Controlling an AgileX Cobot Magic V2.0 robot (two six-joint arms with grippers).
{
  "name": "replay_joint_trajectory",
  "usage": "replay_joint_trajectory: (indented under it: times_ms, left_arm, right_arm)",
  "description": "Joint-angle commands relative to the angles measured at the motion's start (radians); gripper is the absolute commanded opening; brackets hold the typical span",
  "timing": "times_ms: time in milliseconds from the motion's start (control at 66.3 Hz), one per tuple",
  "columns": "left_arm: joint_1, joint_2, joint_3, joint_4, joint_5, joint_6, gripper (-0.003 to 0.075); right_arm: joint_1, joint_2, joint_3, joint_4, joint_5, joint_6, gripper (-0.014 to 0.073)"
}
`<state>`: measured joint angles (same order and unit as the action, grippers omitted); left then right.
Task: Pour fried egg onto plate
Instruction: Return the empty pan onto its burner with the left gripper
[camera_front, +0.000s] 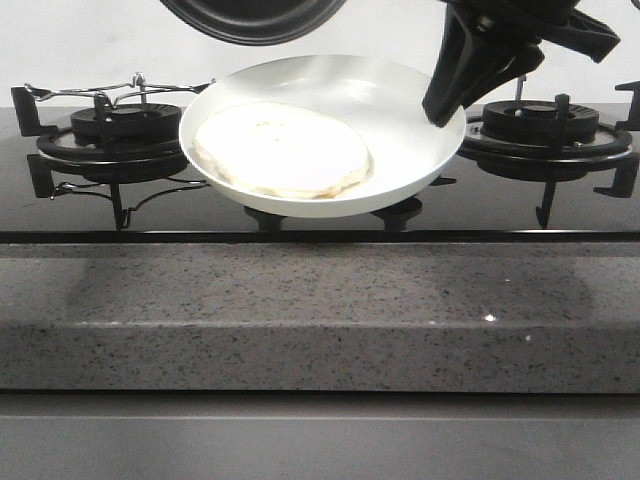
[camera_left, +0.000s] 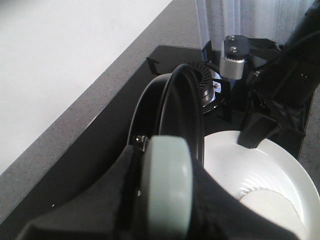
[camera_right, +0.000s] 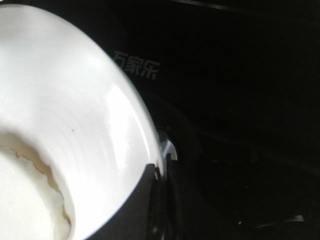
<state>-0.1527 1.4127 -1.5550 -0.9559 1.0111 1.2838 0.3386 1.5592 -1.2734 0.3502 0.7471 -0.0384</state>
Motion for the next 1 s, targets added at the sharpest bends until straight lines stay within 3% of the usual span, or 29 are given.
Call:
replay_joint_trajectory:
  times_ms: [0, 287, 377, 498, 739, 981]
  left_arm:
    - [0.030, -0.039, -0.031, -0.077, -0.085, -0.082, -0.0020]
    - [0.270, 0.056, -0.031, -0.148, -0.093, -0.439, -0.0020]
    - [0.348, 0.122, -0.031, -0.237, -0.045, -0.554, -0.0020]
    - [0.438, 0.217, -0.031, -0.382, 0.045, -0.590, -0.0020]
    - [0.503, 0.387, -0.031, -0.562, 0.166, -0.631, -0.0020]
    - [0.508, 0.500, -0.031, -0.583, 0.211, -0.743, -0.0020]
  right_arm:
    - [-0.003, -0.044, -0.028, 0.027, -0.049, -0.002, -0.0068]
    - [-0.003, -0.044, -0.028, 0.027, -0.049, -0.002, -0.0068]
    - [-0.003, -0.044, -0.028, 0.027, -0.049, -0.002, -0.0068]
    - [-0.003, -0.044, -0.028, 0.027, -0.049, -0.002, -0.0068]
    - [-0.003, -0.044, -0.028, 0.027, -0.049, -0.002, -0.0068]
    - [-0.003, -0.044, -0.028, 0.027, -0.049, -0.002, -0.0068]
